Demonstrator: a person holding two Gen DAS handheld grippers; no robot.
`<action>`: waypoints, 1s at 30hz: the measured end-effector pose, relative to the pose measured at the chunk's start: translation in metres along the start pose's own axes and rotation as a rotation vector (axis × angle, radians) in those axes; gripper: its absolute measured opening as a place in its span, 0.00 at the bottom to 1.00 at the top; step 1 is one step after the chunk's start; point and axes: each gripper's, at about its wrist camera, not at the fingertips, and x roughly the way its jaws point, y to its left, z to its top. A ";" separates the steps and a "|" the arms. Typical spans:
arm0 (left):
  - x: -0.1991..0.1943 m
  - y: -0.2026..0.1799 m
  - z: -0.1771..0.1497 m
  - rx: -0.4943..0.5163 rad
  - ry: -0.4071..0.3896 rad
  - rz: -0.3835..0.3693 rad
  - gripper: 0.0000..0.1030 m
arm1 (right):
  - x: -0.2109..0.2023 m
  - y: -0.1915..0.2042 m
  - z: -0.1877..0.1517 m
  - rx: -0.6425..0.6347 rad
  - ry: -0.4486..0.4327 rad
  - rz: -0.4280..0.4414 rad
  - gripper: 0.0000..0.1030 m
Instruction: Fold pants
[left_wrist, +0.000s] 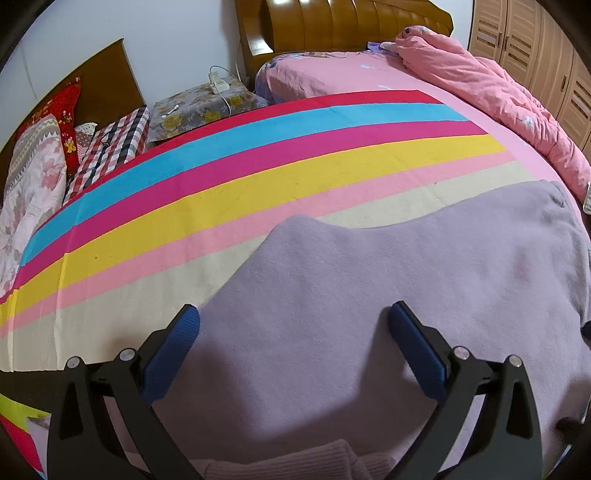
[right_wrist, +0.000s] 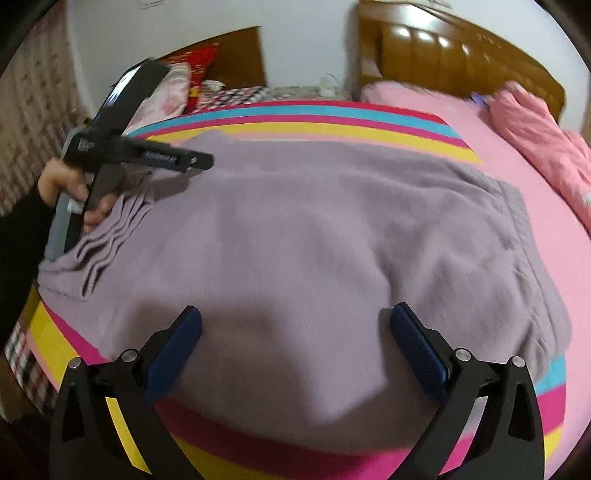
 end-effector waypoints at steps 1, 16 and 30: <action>0.000 0.000 0.000 -0.001 0.001 0.000 0.99 | -0.008 -0.003 -0.002 0.031 -0.007 -0.003 0.96; -0.009 0.001 0.007 -0.185 0.166 0.045 0.97 | -0.089 -0.059 -0.057 0.213 -0.231 0.091 0.96; -0.043 -0.145 -0.047 0.049 -0.059 -0.129 0.99 | -0.057 -0.156 -0.060 0.579 -0.163 0.298 0.85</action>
